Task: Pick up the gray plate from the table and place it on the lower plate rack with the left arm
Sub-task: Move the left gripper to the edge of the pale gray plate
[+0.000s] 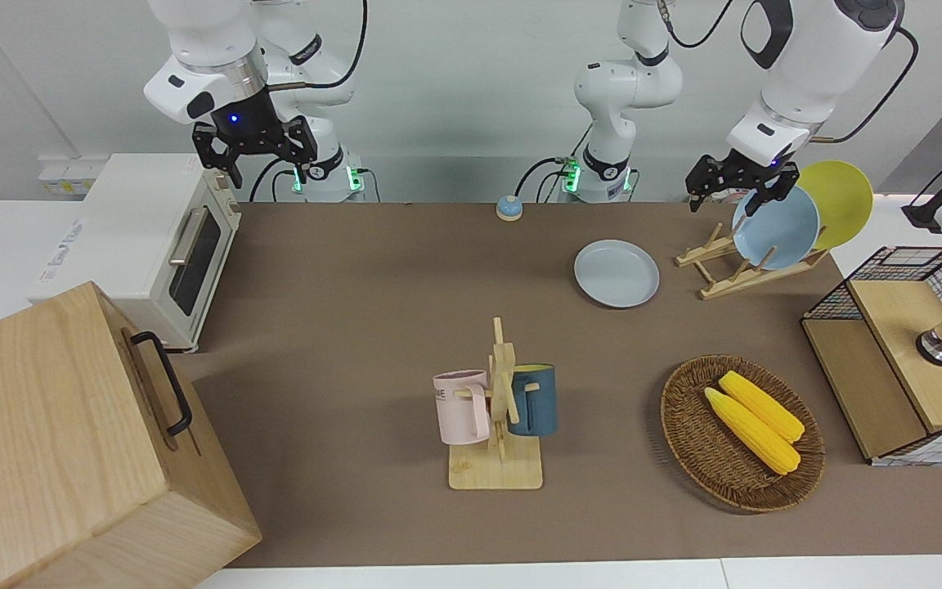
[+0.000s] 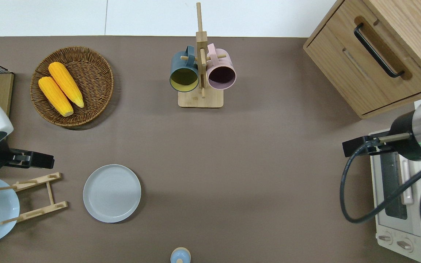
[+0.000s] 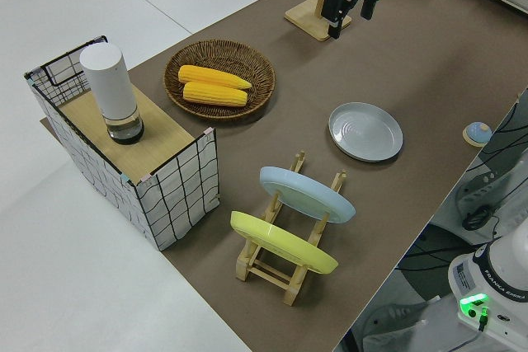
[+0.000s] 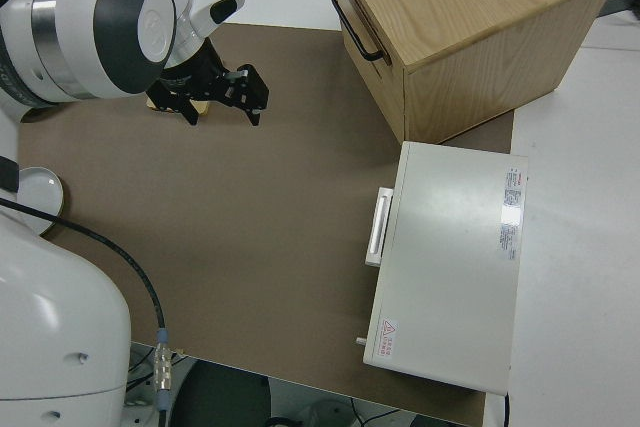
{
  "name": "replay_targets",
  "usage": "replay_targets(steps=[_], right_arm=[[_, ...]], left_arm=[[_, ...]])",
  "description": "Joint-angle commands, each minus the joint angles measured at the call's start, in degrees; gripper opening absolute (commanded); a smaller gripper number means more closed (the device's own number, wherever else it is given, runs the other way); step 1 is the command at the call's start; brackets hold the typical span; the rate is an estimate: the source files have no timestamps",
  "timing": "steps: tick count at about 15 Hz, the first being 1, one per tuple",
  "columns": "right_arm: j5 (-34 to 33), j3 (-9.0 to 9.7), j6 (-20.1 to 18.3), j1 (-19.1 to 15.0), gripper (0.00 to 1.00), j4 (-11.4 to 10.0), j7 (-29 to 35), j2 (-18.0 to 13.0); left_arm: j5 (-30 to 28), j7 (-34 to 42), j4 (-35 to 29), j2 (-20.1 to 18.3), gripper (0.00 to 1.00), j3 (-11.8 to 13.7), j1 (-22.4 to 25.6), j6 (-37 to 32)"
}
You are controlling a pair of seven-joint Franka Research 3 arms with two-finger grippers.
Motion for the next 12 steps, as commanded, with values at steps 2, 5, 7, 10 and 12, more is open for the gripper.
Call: replay_targets(steps=[2, 5, 7, 10, 12], right_arm=[[0.59, 0.33, -0.83, -0.56, 0.990, 0.35, 0.01, -0.14], [0.59, 0.33, -0.83, -0.56, 0.990, 0.35, 0.01, -0.14], [0.59, 0.33, -0.83, -0.56, 0.990, 0.35, -0.08, -0.14], [0.59, 0.33, -0.83, -0.56, 0.987, 0.35, -0.08, -0.14], [0.59, 0.33, -0.83, -0.56, 0.990, 0.35, 0.01, -0.14]], left_arm=[[-0.98, -1.95, -11.95, -5.88, 1.00, -0.17, -0.30, 8.64], [-1.07, -1.95, -17.76, -7.55, 1.00, -0.17, -0.39, 13.04], [-1.07, -1.95, -22.42, -8.43, 1.00, -0.34, -0.39, 17.08], [-1.07, -1.95, -30.24, -9.75, 1.00, -0.61, -0.83, 25.25], [-1.07, -1.95, -34.46, -10.02, 1.00, -0.78, -0.92, 30.26]])
